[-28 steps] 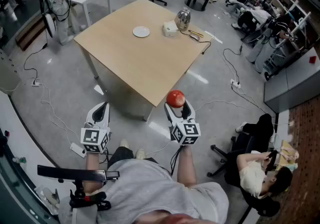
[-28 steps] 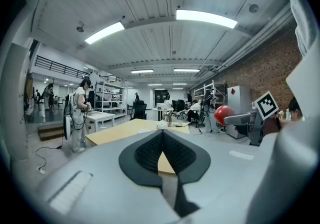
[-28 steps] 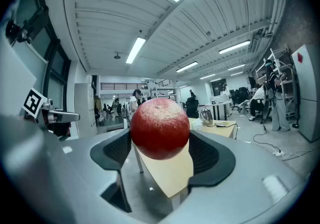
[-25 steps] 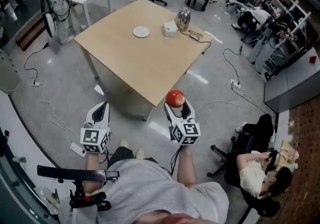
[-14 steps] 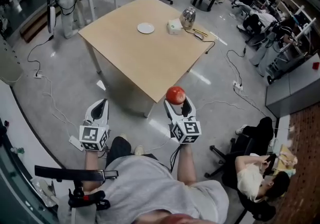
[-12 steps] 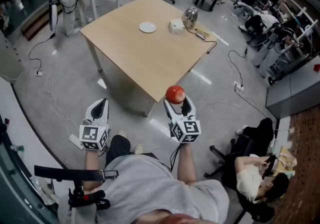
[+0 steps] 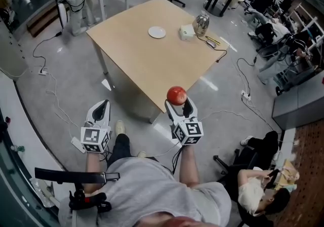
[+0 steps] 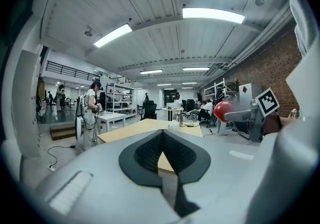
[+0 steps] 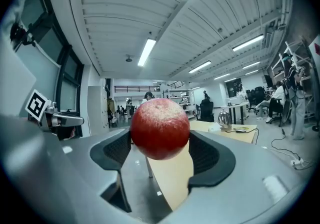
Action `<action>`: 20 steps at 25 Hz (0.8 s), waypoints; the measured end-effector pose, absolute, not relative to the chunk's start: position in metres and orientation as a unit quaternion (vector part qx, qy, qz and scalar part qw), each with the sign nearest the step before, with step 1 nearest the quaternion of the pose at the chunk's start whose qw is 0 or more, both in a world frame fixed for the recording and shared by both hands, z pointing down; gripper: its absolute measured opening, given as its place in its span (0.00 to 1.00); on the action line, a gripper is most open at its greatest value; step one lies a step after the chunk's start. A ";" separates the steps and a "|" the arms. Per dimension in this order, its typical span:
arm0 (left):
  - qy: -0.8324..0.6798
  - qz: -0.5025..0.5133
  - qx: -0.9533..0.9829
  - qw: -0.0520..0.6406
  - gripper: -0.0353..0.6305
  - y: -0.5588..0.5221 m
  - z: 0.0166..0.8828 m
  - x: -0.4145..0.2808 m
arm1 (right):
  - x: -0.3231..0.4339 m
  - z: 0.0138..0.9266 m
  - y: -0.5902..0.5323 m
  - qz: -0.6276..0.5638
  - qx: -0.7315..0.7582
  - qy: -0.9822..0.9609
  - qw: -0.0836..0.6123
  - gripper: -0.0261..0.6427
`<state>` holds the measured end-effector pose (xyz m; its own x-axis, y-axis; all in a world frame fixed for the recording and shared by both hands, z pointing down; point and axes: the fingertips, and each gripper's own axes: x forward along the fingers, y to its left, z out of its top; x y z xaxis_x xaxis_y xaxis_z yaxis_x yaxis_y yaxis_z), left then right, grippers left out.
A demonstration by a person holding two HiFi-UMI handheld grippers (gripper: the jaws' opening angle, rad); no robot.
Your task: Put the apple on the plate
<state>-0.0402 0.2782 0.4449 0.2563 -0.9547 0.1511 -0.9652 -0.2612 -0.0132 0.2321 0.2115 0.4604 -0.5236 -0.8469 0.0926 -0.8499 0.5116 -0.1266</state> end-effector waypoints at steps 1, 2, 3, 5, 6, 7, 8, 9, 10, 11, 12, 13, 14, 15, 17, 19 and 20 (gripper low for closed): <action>-0.607 0.065 0.791 0.040 0.08 0.271 0.446 -0.044 | 0.229 0.461 0.205 0.076 0.487 -0.870 0.008 0.59; -0.606 0.065 0.791 0.040 0.08 0.264 0.446 -0.048 | 0.225 0.461 0.199 0.075 0.486 -0.871 0.007 0.59; -0.606 0.065 0.792 0.040 0.08 0.256 0.445 -0.052 | 0.221 0.460 0.192 0.075 0.487 -0.870 0.007 0.59; -0.604 0.064 0.794 0.040 0.08 0.238 0.441 -0.061 | 0.212 0.458 0.178 0.076 0.488 -0.869 0.008 0.59; -0.602 0.065 0.795 0.039 0.08 0.230 0.440 -0.064 | 0.207 0.457 0.171 0.078 0.489 -0.869 0.009 0.59; -0.599 0.066 0.797 0.039 0.08 0.221 0.439 -0.068 | 0.203 0.456 0.165 0.079 0.490 -0.868 0.009 0.59; -0.597 0.067 0.798 0.038 0.08 0.213 0.438 -0.071 | 0.200 0.455 0.159 0.079 0.491 -0.867 0.009 0.59; -0.595 0.067 0.800 0.038 0.08 0.204 0.437 -0.074 | 0.197 0.454 0.152 0.080 0.494 -0.866 0.009 0.59; -0.593 0.067 0.802 0.038 0.08 0.196 0.436 -0.078 | 0.194 0.453 0.145 0.081 0.497 -0.864 0.008 0.59; -0.590 0.066 0.803 0.039 0.08 0.188 0.435 -0.082 | 0.190 0.452 0.138 0.082 0.500 -0.862 0.008 0.59; -0.588 0.066 0.805 0.040 0.08 0.181 0.434 -0.087 | 0.186 0.451 0.131 0.082 0.503 -0.860 0.009 0.59; -0.586 0.066 0.807 0.041 0.08 0.173 0.433 -0.093 | 0.182 0.450 0.124 0.082 0.506 -0.858 0.010 0.59; -0.584 0.066 0.808 0.041 0.08 0.165 0.432 -0.098 | 0.177 0.448 0.118 0.082 0.509 -0.857 0.012 0.59; -0.582 0.066 0.809 0.042 0.08 0.156 0.432 -0.104 | 0.172 0.447 0.111 0.082 0.512 -0.855 0.013 0.59; -0.577 0.065 0.813 0.045 0.08 0.139 0.432 -0.117 | 0.162 0.446 0.099 0.083 0.518 -0.851 0.014 0.59; -0.571 0.064 0.817 0.047 0.08 0.120 0.433 -0.130 | 0.152 0.446 0.084 0.083 0.527 -0.846 0.015 0.59; -0.569 0.064 0.819 0.048 0.08 0.111 0.434 -0.135 | 0.148 0.445 0.077 0.083 0.531 -0.843 0.014 0.59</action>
<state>-0.1354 0.1109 0.4341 0.3453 -0.9249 0.1593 -0.9371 -0.3489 0.0055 0.1476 0.0774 0.4454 -0.4362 -0.8929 0.1113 -0.8975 0.4229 -0.1250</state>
